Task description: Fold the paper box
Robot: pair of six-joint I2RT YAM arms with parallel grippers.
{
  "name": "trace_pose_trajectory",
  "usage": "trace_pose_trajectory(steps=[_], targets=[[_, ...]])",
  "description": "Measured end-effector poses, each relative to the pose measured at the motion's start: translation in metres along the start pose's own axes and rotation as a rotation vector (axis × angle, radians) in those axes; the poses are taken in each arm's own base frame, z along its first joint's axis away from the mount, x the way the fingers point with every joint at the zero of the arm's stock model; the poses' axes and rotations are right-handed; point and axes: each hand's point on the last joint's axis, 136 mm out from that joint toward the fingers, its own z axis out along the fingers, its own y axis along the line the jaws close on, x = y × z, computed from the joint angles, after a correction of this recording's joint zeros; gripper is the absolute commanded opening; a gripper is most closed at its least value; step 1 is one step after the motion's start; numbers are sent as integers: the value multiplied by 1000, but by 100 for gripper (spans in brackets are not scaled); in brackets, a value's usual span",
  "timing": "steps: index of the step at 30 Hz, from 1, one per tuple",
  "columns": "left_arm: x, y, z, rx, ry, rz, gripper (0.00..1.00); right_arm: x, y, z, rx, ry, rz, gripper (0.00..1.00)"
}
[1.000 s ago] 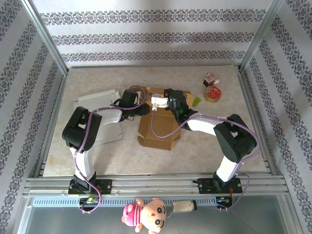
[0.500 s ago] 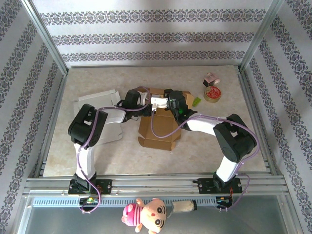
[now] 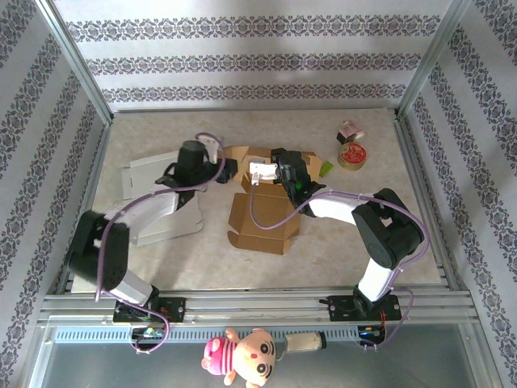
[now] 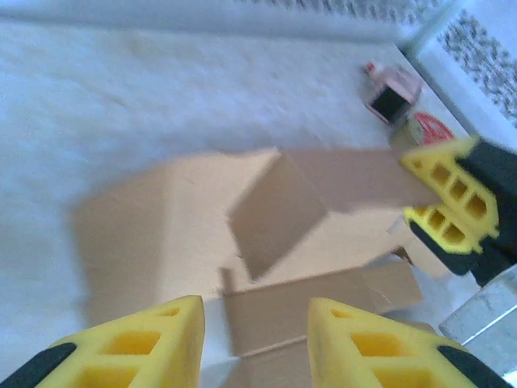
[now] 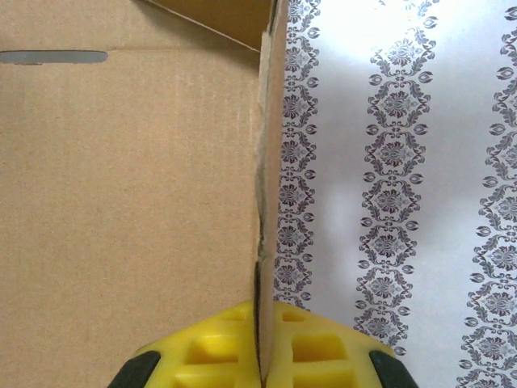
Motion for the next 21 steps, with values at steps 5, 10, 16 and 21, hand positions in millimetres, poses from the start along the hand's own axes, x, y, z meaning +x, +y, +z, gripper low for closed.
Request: trace_pose_trajectory(steps=[5,10,16,21], targets=[[-27,66,-16,-144,0,-47,37,0,0,0,0,1,-5,0],[-28,115,22,-215,119,-66,32,1,2,0,-3,2,-8,0],[14,115,76,-65,301,-96,28,1,3,-1,-5,3,-8,0],[35,72,78,133,372,-114,26,3,3,-1,-5,10,-8,0]])
